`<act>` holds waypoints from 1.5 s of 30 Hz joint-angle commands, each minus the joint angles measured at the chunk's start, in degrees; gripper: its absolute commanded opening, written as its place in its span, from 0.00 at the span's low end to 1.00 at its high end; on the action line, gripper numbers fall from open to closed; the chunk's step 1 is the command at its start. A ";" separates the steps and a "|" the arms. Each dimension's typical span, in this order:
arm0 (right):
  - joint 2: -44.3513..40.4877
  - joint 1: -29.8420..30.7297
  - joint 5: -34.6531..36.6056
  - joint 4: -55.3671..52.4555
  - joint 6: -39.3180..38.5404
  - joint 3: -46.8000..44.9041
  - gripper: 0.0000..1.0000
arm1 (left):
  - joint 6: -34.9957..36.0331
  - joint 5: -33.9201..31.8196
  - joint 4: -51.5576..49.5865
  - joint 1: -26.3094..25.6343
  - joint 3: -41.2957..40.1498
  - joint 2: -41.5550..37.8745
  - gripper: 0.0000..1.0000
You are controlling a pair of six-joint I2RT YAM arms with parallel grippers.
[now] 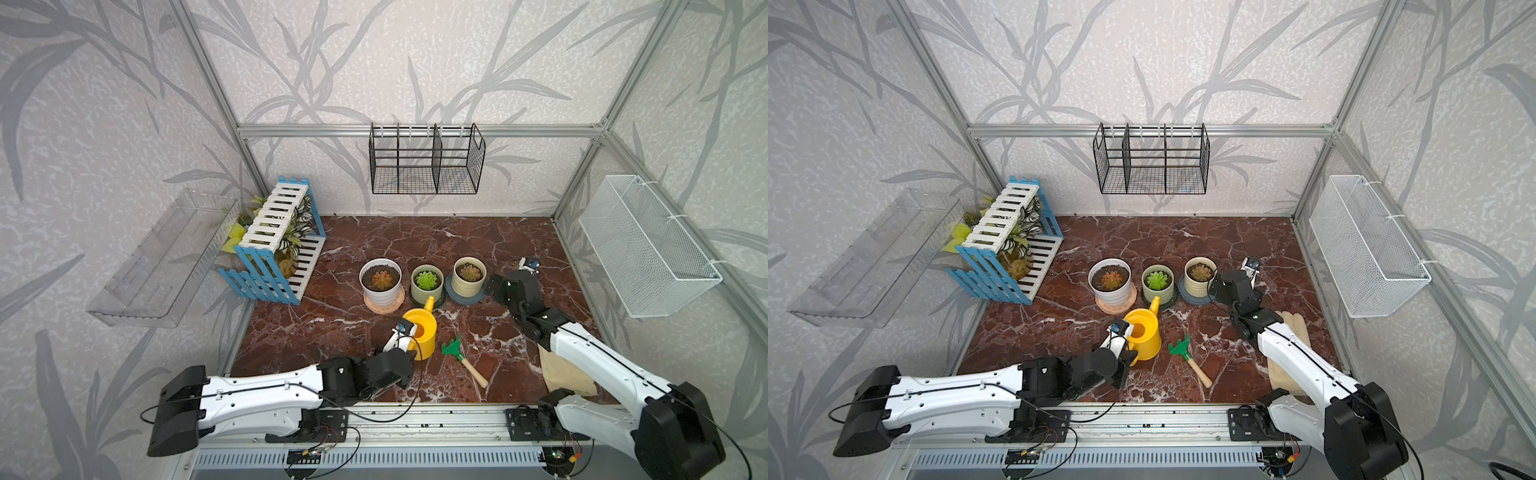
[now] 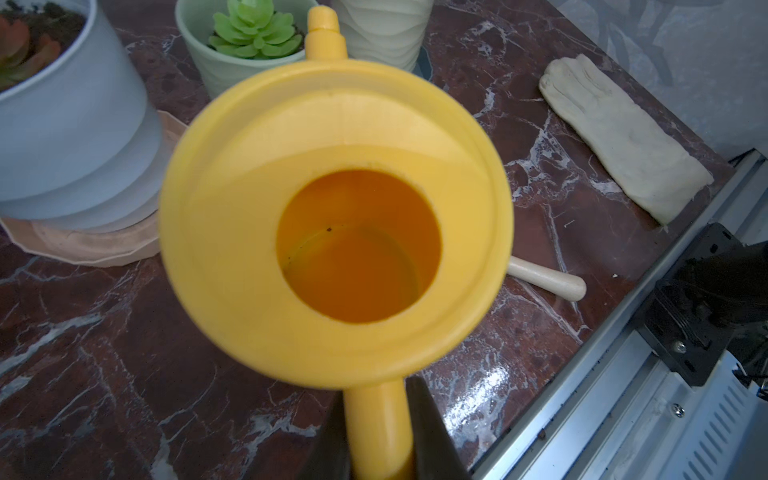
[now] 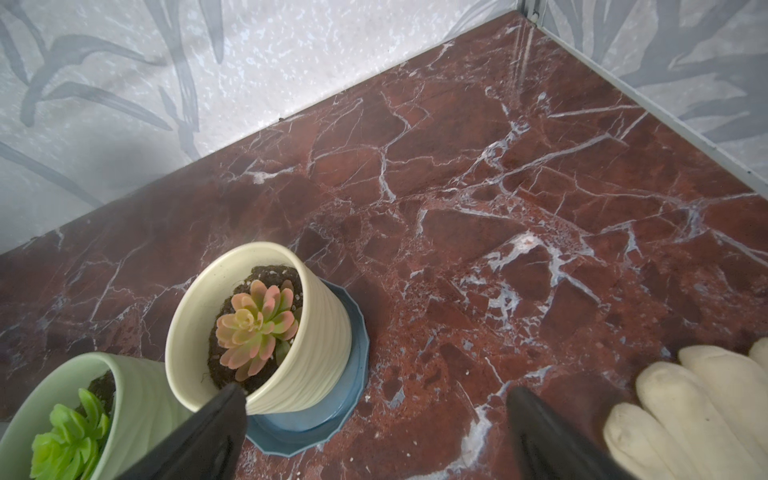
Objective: Water the succulent around the soil edge
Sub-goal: Pick up the watering can from the center of the board, then water the soil of the potted plant with water.
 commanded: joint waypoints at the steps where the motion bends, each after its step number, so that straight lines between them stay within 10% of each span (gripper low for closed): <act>1: -1.70 0.15 2.18 -0.65 1.26 -0.89 0.99 | 4.73 4.16 -9.38 0.61 8.80 5.71 0.00; 15: -3.38 -2.47 4.13 -3.73 3.64 -1.44 0.99 | 15.51 18.96 -19.60 14.31 33.19 19.13 0.00; 45: -3.17 -4.46 2.89 -4.18 5.14 -1.71 0.99 | 13.28 25.91 -38.67 19.50 62.13 40.85 0.00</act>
